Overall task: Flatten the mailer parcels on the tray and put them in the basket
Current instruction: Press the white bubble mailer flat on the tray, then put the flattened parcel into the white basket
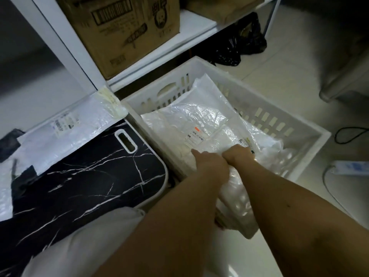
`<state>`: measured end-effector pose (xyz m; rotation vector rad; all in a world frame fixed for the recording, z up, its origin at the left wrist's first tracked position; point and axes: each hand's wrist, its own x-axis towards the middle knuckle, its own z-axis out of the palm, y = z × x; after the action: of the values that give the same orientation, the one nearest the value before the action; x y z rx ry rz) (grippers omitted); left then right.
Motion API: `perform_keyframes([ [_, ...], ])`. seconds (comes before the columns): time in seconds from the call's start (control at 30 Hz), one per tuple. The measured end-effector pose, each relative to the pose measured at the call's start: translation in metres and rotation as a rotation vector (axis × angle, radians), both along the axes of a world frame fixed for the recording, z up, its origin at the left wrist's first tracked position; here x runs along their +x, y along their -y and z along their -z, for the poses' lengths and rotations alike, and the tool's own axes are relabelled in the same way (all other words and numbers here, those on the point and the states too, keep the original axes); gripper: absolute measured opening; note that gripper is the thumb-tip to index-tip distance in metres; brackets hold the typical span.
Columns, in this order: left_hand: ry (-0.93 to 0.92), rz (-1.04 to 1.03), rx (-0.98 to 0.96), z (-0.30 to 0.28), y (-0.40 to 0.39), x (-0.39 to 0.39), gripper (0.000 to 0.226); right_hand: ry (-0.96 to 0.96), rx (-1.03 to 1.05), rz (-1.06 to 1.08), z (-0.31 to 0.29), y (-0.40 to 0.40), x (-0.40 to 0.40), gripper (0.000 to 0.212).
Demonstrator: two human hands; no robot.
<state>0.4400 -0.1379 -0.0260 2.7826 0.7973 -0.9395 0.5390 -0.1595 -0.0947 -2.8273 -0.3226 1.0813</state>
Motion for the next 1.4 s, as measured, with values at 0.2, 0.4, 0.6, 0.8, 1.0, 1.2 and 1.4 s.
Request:
perform_keyframes([
  [0.2,0.292,-0.099,0.033,-0.071,-0.042,-0.04,0.037,0.145,0.167,-0.163,-0.072,-0.009,-0.019,0.021],
  [0.4,0.478,-0.265,0.108,-0.136,-0.096,-0.126,0.027,0.226,0.312,-0.297,-0.138,-0.049,-0.072,0.018],
  [0.6,0.457,-0.489,0.223,-0.159,-0.138,-0.26,0.029,0.26,0.42,-0.565,-0.191,-0.122,-0.175,0.038],
  [0.8,0.411,-0.666,0.275,-0.151,-0.16,-0.379,0.022,0.236,0.454,-0.848,-0.207,-0.182,-0.287,0.039],
  [1.0,0.382,-0.847,0.267,-0.121,-0.179,-0.466,0.032,0.154,0.414,-1.123,-0.172,-0.207,-0.381,0.019],
  [1.2,0.357,-0.984,0.165,-0.068,-0.189,-0.511,0.031,-0.06,0.404,-1.07,-0.115,-0.225,-0.434,0.028],
  [1.4,0.442,-1.033,0.051,-0.044,-0.201,-0.519,0.035,-0.306,0.497,-0.536,-0.064,-0.246,-0.467,0.034],
])
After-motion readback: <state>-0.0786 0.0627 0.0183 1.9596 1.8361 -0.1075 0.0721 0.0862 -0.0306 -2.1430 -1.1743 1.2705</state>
